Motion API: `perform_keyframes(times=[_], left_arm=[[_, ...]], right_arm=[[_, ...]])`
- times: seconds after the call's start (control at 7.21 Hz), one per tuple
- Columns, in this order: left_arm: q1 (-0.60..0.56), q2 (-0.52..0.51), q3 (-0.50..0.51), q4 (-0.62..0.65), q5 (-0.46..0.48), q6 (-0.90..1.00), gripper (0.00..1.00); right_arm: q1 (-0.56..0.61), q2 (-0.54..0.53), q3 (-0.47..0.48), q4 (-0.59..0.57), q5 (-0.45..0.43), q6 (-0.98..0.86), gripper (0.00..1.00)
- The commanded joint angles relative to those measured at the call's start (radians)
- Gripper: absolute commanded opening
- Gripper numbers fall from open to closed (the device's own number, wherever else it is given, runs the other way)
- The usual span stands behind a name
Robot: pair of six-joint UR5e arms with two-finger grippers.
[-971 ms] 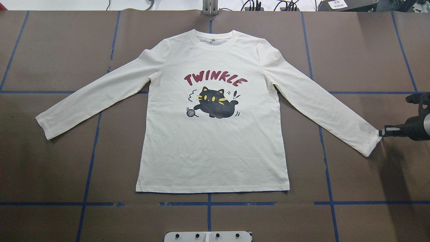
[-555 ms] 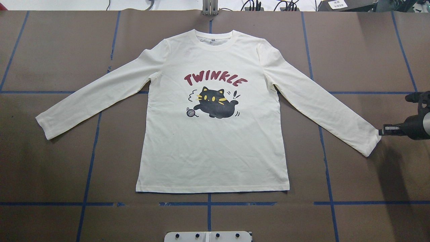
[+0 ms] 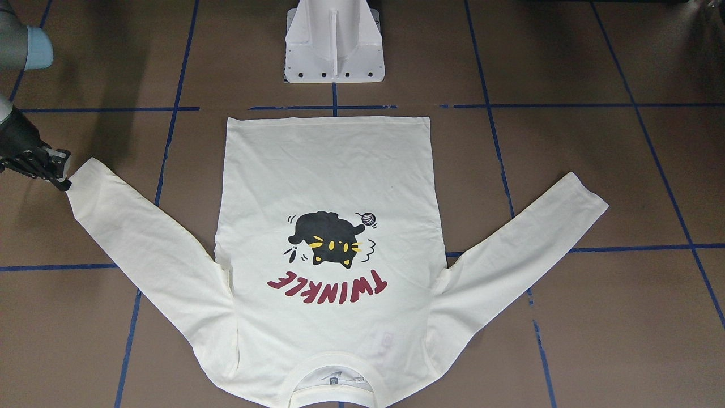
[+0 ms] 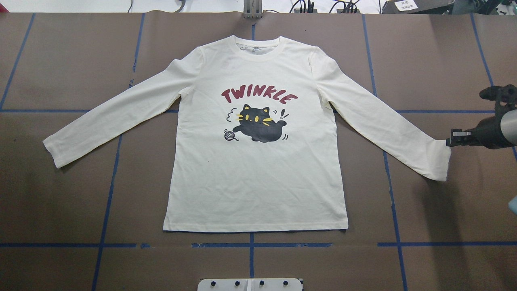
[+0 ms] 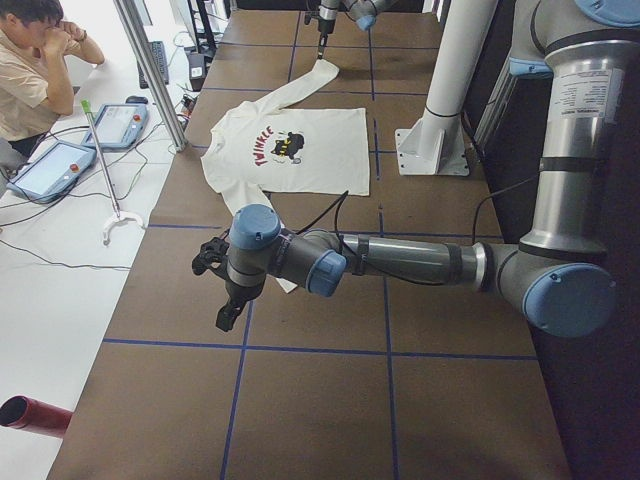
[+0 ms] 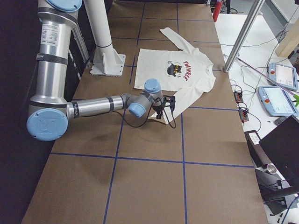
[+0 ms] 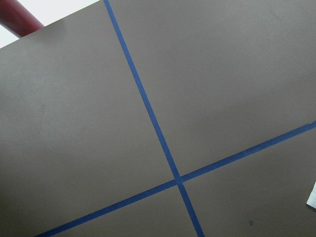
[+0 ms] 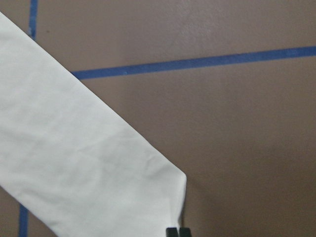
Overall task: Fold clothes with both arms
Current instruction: 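Move the right gripper to the cuff of the sleeve nearest it and grasp, then lift the sleeve with the right gripper and carry it across the chest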
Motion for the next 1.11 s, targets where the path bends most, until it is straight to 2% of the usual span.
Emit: perform_keyframes(times=[0.0, 0.14, 0.28, 0.42, 0.55, 0.69, 0.83, 0.97], left_arm=[[0.001, 0.000, 0.001, 0.002, 0.001, 0.000, 1.00], [0.001, 0.000, 0.000, 0.002, -0.001, 0.000, 1.00], [0.001, 0.002, 0.000, 0.003, -0.001, 0.000, 1.00], [0.001, 0.000, 0.001, 0.005, 0.001, 0.000, 1.00], [0.001, 0.000, -0.002, 0.006, -0.001, 0.000, 1.00], [0.001, 0.002, -0.006, 0.006, -0.001, 0.000, 1.00], [-0.001, 0.002, -0.009, 0.006, -0.001, 0.000, 1.00], [-0.001, 0.002, -0.009, 0.006, -0.001, 0.000, 1.00]], right_arm=[[0.030, 0.288, 0.128, -0.462, 0.001, 0.000, 0.00], [0.034, 0.488, 0.147, -0.678, -0.002, 0.000, 0.00], [0.028, 0.680, 0.140, -0.832, -0.015, 0.000, 0.00], [0.022, 0.791, 0.126, -0.846, -0.047, -0.012, 0.00], [0.014, 0.897, 0.074, -0.844, -0.082, -0.012, 0.00], [-0.007, 1.018, -0.046, -0.840, -0.100, 0.003, 0.00], [-0.083, 1.085, -0.151, -0.808, -0.186, 0.000, 0.00], [-0.161, 1.090, -0.284, -0.604, -0.282, 0.062, 0.00]])
